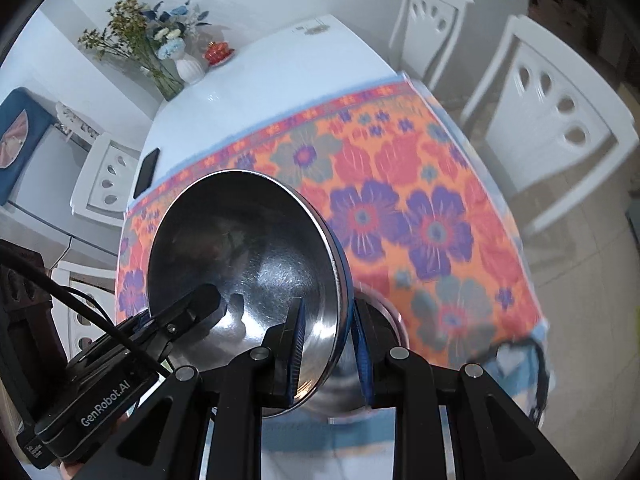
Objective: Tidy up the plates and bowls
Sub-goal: 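Lift the blue steel bowl and carry it over the bowl stack, then lower the blue steel bowl into the red steel bowl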
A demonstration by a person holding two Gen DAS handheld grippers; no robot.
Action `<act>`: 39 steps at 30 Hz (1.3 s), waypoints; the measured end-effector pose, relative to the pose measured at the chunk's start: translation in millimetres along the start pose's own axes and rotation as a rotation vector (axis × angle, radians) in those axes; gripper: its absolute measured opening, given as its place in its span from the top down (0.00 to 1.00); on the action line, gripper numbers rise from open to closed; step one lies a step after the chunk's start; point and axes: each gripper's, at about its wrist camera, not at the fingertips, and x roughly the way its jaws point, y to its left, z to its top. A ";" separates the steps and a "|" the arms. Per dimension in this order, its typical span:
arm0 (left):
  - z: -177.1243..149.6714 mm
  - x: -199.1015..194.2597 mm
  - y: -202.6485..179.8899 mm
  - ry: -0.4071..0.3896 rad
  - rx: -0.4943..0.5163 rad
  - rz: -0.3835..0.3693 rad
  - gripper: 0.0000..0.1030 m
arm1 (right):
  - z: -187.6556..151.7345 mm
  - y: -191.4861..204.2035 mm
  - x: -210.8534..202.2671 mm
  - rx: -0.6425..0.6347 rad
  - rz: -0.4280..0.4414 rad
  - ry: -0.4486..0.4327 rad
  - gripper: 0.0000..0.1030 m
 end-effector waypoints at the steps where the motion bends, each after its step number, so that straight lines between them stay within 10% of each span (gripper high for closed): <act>1: -5.4 1.1 -0.8 0.006 0.008 0.004 0.82 | -6.9 -1.9 1.9 0.008 -0.002 0.009 0.78; 39: -55.1 46.9 3.5 0.080 -0.002 0.215 0.74 | -48.7 -41.6 63.8 -0.052 0.032 0.208 0.78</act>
